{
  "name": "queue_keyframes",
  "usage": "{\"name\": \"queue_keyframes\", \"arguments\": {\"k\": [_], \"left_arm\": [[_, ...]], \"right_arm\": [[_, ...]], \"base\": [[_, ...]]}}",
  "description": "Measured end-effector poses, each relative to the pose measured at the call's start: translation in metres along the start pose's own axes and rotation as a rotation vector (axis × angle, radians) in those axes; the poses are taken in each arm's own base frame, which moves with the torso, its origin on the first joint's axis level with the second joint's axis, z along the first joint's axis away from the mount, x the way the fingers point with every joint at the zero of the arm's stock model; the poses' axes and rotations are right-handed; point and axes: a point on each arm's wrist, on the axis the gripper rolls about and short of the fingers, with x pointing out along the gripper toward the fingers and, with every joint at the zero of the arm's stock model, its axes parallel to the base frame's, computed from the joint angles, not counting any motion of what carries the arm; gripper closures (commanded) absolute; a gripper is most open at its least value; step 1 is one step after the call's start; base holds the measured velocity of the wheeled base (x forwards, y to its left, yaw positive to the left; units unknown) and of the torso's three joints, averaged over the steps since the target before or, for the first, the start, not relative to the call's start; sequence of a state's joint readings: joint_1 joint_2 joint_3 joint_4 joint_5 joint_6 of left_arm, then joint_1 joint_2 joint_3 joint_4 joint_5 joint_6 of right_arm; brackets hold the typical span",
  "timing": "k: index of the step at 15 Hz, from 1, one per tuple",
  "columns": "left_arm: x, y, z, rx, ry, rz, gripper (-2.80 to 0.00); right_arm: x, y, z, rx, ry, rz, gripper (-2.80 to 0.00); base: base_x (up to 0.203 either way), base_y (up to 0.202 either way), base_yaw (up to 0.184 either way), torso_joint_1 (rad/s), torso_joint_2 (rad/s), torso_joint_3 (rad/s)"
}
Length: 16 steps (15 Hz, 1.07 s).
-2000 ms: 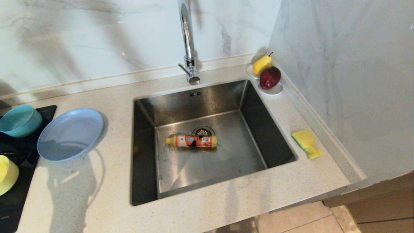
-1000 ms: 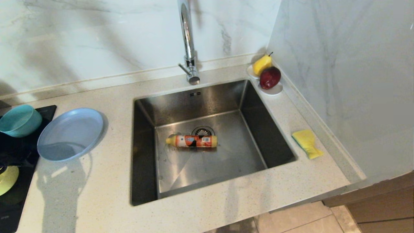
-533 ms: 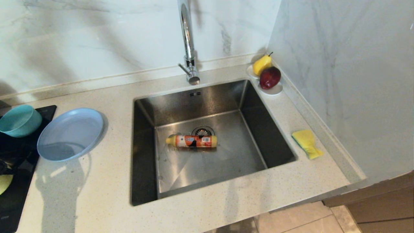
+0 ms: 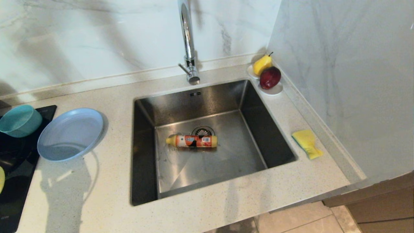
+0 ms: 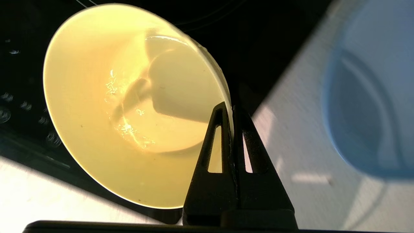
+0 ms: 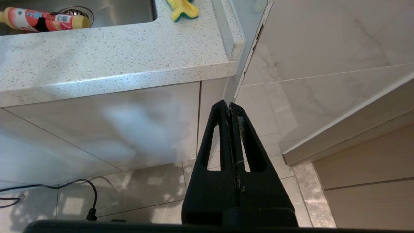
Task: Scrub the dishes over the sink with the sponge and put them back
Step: Place the bowl on the plate
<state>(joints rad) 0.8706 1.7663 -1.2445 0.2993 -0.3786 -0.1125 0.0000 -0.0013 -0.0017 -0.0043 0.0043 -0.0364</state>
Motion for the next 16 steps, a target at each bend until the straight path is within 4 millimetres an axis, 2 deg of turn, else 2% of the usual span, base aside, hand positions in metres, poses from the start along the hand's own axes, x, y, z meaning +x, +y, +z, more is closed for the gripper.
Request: {"name": "queue_keyframes", "arguments": {"k": [4, 6, 8, 12, 16], "left_arm": [[-0.047, -0.021, -0.005, 0.035, -0.007, -0.047, 0.0], [-0.069, -0.039, -0.009, 0.062, -0.002, -0.086, 0.0], [-0.082, -0.058, -0.013, 0.1, -0.003, -0.129, 0.0], [-0.086, -0.093, -0.019, 0.147, -0.009, -0.196, 0.0], [-0.059, -0.125, -0.017, 0.189, -0.049, -0.181, 0.0]], "right_arm": [[0.0, 0.0, 0.0, 0.0, 0.0, 0.0, 0.0], [0.0, 0.0, 0.0, 0.0, 0.0, 0.0, 0.0], [0.0, 0.0, 0.0, 0.0, 0.0, 0.0, 0.0], [0.0, 0.0, 0.0, 0.0, 0.0, 0.0, 0.0], [0.0, 0.0, 0.0, 0.0, 0.0, 0.0, 0.0]], "base": [[0.0, 0.0, 0.0, 0.0, 0.0, 0.0], [0.0, 0.0, 0.0, 0.0, 0.0, 0.0], [0.0, 0.0, 0.0, 0.0, 0.0, 0.0], [0.0, 0.0, 0.0, 0.0, 0.0, 0.0], [0.0, 0.0, 0.0, 0.0, 0.0, 0.0]]}}
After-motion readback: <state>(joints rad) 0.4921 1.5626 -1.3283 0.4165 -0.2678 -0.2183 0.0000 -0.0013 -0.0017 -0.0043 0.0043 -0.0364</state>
